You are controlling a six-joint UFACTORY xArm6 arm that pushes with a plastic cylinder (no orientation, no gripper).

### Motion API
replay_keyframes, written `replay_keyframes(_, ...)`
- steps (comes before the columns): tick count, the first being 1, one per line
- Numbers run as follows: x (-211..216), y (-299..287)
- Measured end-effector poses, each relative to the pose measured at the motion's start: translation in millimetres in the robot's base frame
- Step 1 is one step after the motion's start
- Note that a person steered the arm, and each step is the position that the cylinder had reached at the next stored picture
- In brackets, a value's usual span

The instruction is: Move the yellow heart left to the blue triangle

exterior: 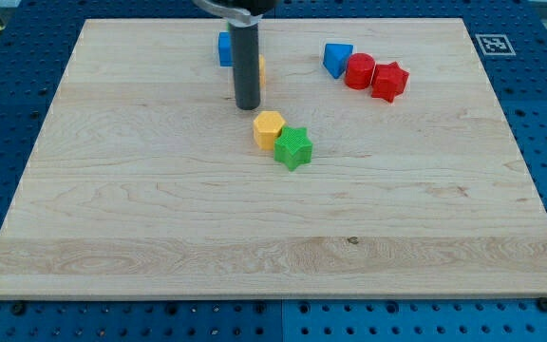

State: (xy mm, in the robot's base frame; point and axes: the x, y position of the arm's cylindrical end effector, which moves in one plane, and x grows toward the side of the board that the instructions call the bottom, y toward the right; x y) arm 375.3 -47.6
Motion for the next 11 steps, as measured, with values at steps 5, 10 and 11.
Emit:
replay_keyframes(5, -52, 15)
replay_keyframes(10, -56, 64)
replay_keyframes(11, -72, 57)
